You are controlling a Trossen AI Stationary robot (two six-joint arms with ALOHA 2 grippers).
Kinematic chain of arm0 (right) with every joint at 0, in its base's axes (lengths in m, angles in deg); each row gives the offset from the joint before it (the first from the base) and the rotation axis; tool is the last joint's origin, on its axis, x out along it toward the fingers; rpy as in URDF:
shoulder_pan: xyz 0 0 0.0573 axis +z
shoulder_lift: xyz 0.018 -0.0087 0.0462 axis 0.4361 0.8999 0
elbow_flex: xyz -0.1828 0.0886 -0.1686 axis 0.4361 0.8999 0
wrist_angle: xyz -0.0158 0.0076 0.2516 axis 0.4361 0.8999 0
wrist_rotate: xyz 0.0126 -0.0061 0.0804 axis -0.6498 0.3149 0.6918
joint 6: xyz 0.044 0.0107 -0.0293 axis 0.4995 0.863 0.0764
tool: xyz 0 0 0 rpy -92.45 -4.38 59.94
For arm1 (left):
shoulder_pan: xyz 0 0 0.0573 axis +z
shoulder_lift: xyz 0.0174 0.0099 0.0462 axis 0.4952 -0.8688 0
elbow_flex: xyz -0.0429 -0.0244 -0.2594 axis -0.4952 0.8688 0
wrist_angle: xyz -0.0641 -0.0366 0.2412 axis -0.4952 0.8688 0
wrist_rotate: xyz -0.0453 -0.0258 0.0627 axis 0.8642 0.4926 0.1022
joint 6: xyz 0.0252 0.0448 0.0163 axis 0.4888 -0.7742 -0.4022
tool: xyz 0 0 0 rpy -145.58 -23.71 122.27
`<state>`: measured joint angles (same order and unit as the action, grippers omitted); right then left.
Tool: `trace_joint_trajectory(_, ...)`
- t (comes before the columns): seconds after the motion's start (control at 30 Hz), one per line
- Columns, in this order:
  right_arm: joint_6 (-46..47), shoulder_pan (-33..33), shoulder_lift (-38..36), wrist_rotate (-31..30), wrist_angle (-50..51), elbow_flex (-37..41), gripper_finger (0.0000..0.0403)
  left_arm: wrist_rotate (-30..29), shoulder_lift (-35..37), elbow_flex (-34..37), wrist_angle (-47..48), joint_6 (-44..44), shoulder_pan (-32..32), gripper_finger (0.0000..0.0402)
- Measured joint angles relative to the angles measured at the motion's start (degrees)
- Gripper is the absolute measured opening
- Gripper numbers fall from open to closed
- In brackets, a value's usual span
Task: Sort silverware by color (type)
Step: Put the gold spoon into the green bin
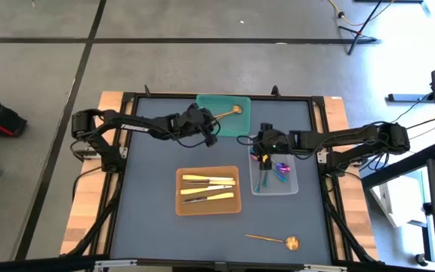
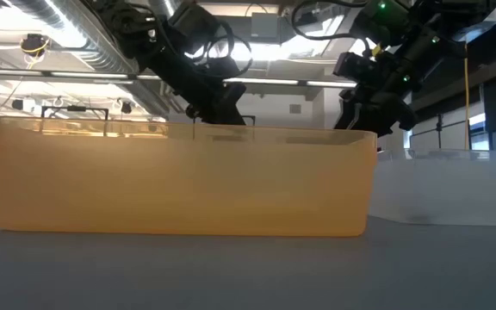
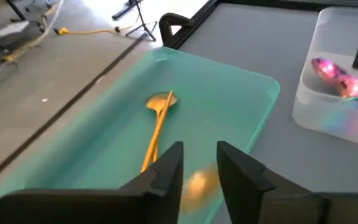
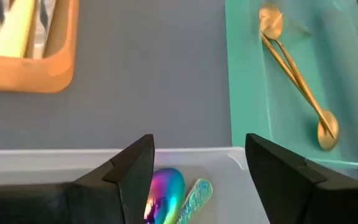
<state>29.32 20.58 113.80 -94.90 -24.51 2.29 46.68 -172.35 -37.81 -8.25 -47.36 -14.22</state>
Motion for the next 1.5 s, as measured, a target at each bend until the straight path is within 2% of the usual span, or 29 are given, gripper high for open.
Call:
trace_joint_trajectory(0.2, 0.22, 0.00, 0.00, 2.21, -3.82, 0.00, 0.0239, 4.16, 3.95, 0.00, -0.43, -2.10, -2.59, 0.0113)
trace_joint_trajectory(0.37, 2.32, 1.33, -0.28, 8.97, -5.58, 0.00, 0.0239, 4.36, 5.22, -0.04, -0.89, -3.93, -10.36, 0.0114)
trace_joint_trajectory(0.53, 7.98, 8.17, -0.59, 12.01, -3.41, 0.00, 0.0239, 3.50, 4.05, -0.04, -0.51, -3.28, -20.11, 0.0114)
trace_joint_trajectory(0.67, 11.53, 16.14, -0.59, 10.89, -1.83, 0.00, 0.0239, 0.25, 3.37, 0.00, -2.90, -0.03, -27.31, 0.0114)
trace_joint_trajectory(0.8, 15.87, 24.36, -0.59, 8.86, -2.39, 0.00, 0.0239, -0.46, 3.37, 0.00, -5.79, 2.49, -32.94, 0.0114)
trace_joint_trajectory(0.97, 25.21, 33.66, -0.11, 7.51, -2.78, 0.00, 0.0239, -1.19, 2.87, -0.02, -10.54, 4.02, -38.75, 0.0114)
trace_joint_trajectory(1.13, 36.12, 42.93, 0.81, 6.90, -7.53, -0.05, 0.0239, -3.73, -1.24, -0.02, -14.67, 7.07, -44.33, 0.0114)
trace_joint_trajectory(1.33, 46.61, 54.59, 1.04, -3.25, -6.36, -3.93, 0.0239, -4.03, -5.51, -0.02, -22.91, 9.16, -48.50, 0.0114)
trace_joint_trajectory(1.5, 53.49, 61.22, 6.84, -7.68, -0.84, -11.77, 0.0239, -4.10, -6.94, -0.02, -26.83, 11.54, -51.35, 0.0114)
